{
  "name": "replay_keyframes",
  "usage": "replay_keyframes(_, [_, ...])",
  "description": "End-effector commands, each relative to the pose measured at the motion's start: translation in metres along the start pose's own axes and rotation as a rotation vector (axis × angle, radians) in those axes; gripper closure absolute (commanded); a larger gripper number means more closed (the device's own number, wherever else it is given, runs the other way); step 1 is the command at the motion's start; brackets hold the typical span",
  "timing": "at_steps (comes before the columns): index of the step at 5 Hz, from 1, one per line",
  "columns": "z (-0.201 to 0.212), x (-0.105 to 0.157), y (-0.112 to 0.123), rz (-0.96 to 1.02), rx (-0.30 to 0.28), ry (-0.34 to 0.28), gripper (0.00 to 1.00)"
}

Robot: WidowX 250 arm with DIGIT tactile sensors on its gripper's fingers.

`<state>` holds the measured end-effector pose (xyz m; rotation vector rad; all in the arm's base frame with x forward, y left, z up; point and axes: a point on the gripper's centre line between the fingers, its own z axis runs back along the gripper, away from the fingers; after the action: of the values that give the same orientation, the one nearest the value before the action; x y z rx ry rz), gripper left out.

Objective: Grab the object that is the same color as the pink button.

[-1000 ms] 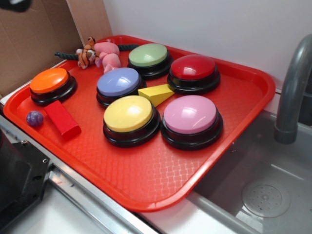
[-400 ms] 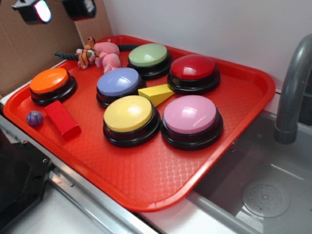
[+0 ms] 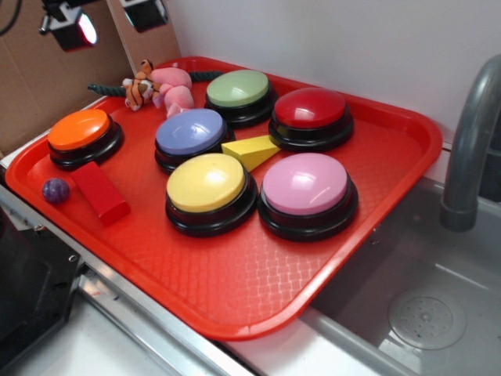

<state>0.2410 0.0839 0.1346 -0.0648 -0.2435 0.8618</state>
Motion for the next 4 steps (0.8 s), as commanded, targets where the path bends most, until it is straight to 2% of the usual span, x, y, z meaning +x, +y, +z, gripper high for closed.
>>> replay_keyframes(1, [-0.032, 0.042, 0.005, 0.281, 0.082, -0.157, 0.0])
replay_keyframes(2, [-0.061, 0.055, -0.004, 0.392, 0.184, -0.259, 0.0])
replay_keyframes(3, [-0.088, 0.068, -0.017, 0.38, 0.108, -0.204, 0.0])
replay_keyframes(4, [-0.11, 0.072, -0.021, 0.373, 0.14, -0.169, 0.0])
